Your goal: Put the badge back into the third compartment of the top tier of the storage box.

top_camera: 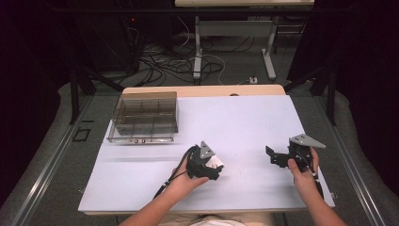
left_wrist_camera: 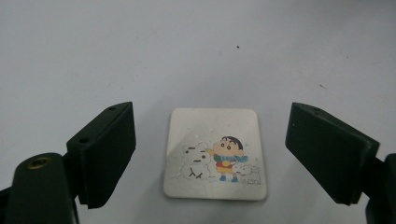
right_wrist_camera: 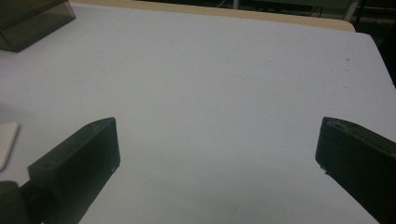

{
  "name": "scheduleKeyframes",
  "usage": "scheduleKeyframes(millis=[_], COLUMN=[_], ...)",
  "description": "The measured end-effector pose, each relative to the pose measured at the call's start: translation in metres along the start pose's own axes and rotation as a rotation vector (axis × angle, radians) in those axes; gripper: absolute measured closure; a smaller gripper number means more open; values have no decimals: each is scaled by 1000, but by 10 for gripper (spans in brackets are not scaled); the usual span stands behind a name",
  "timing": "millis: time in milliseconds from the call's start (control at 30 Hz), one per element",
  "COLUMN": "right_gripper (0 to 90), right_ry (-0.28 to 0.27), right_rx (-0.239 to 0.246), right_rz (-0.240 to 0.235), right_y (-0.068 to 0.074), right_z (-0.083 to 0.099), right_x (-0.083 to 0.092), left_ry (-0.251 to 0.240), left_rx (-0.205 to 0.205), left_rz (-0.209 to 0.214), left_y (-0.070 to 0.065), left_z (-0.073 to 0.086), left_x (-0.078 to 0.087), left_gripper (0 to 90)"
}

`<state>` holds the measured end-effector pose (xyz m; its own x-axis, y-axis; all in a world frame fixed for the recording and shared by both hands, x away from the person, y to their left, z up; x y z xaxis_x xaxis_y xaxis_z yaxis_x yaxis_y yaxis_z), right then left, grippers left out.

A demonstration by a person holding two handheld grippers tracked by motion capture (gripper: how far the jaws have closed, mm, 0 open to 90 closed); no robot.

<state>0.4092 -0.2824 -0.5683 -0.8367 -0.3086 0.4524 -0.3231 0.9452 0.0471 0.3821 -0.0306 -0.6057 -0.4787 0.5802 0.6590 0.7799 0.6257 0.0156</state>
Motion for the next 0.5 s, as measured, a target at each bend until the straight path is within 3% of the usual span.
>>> scheduleKeyframes(millis=[500], right_gripper=[0], right_ry=[-6], right_rx=[3], right_rz=[-2], right_y=[0], right_z=[0], right_x=[-1], left_ry=[54], left_rx=[-21], left_rz=[27], left_y=[-2], left_z=[8], left_x=[-11], left_gripper=[204])
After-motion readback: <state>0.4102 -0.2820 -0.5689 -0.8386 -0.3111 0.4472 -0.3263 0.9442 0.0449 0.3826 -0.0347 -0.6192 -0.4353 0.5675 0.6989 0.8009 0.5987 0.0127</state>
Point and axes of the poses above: each handheld gripper's, and its own axes: x roughly backward along the jaws, z roughly out of its underside, y roughly to its left, the point moved 9 cm from there along -x, roughly forward along the jaws, and after that the axes turned 1 degree about -y, right-handed, at the moved point
